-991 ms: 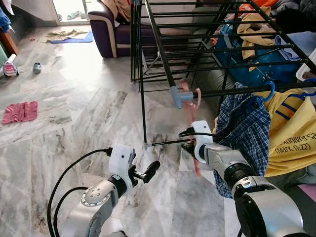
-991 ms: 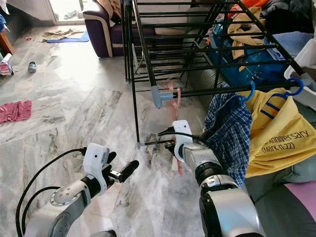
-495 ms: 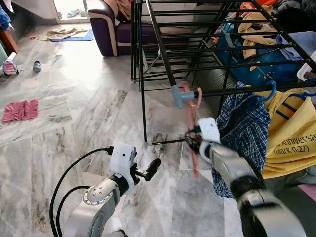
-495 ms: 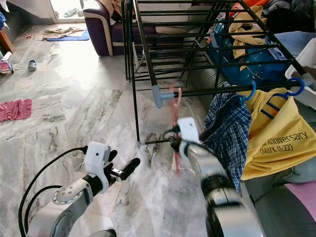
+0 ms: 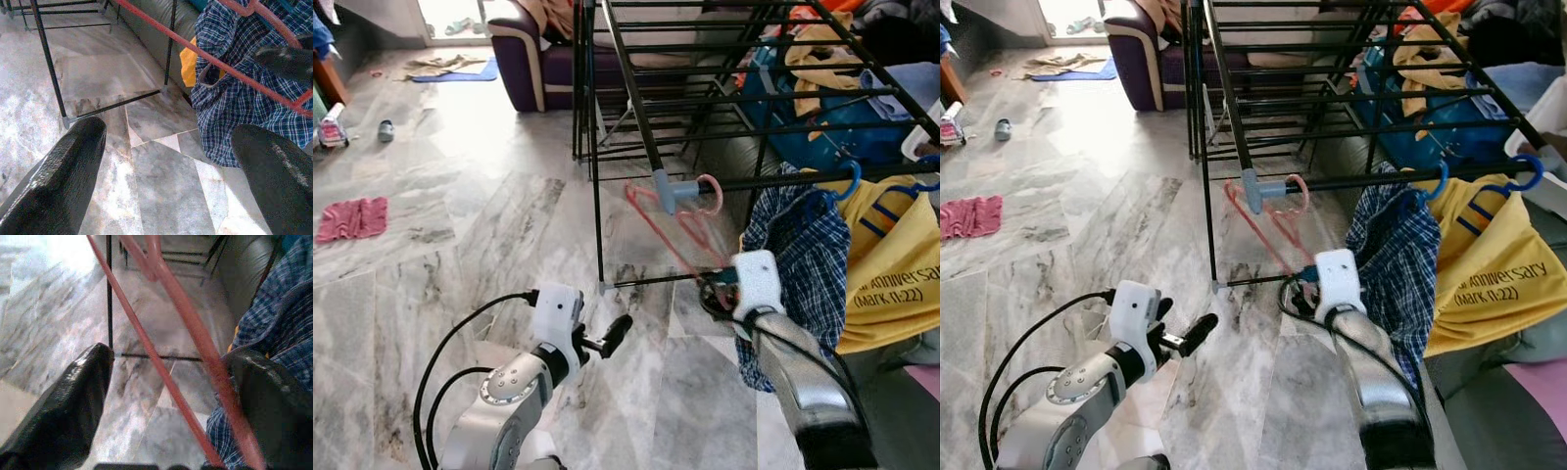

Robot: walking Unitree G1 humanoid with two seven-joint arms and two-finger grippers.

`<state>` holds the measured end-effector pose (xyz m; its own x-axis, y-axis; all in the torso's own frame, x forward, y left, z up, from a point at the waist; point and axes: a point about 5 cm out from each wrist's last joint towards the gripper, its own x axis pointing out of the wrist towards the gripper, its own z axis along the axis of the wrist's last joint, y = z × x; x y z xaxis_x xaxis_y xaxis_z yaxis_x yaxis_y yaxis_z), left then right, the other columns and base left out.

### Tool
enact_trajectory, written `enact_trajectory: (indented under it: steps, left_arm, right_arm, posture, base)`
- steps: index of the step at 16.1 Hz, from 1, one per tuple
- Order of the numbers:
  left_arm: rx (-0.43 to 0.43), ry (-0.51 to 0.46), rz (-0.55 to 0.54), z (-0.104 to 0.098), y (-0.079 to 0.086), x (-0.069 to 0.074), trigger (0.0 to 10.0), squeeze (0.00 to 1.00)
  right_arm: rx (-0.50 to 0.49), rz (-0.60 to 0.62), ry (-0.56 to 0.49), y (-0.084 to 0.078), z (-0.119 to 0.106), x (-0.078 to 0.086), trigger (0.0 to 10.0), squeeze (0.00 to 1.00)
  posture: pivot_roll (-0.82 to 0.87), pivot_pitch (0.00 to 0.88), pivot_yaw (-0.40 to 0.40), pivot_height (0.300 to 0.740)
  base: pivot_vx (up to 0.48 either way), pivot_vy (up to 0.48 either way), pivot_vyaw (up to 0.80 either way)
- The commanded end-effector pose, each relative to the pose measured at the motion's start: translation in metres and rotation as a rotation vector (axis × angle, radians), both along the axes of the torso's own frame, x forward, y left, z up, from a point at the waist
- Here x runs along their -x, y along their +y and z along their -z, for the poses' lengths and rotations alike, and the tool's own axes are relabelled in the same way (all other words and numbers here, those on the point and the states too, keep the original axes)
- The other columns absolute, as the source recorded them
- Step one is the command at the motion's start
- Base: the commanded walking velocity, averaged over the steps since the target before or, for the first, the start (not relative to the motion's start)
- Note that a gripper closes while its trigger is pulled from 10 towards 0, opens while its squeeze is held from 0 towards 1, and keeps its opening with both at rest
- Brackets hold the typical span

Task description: Hang hanger

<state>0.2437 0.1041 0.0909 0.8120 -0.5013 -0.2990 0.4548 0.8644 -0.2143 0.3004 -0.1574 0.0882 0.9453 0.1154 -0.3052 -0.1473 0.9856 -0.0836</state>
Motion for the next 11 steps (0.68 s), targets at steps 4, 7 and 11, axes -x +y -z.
enact_trajectory:
  steps: [4, 7, 11]
  left_arm:
    - [-0.028, -0.027, -0.005, 0.000, 0.003, 0.001, 10.0, 0.00]
    - [-0.045, -0.039, -0.002, 0.000, 0.001, -0.001, 10.0, 0.00]
    - [-0.056, -0.053, -0.017, -0.002, 0.004, -0.004, 10.0, 0.00]
  right_arm:
    - [-0.025, 0.044, -0.083, -0.009, -0.014, 0.023, 10.0, 1.00]
    - [-0.026, 0.062, -0.121, -0.012, -0.021, 0.031, 10.0, 1.00]
    - [-0.053, 0.071, -0.166, -0.012, -0.030, 0.037, 10.0, 1.00]
  posture:
    - [0.08, 0.093, -0.080, 0.740]
    - [0.08, 0.092, -0.073, 0.740]
    - [0.07, 0.099, -0.066, 0.740]
  base:
    - [0.000, 0.000, 0.00]
    - [0.000, 0.000, 0.00]
    - [0.000, 0.000, 0.00]
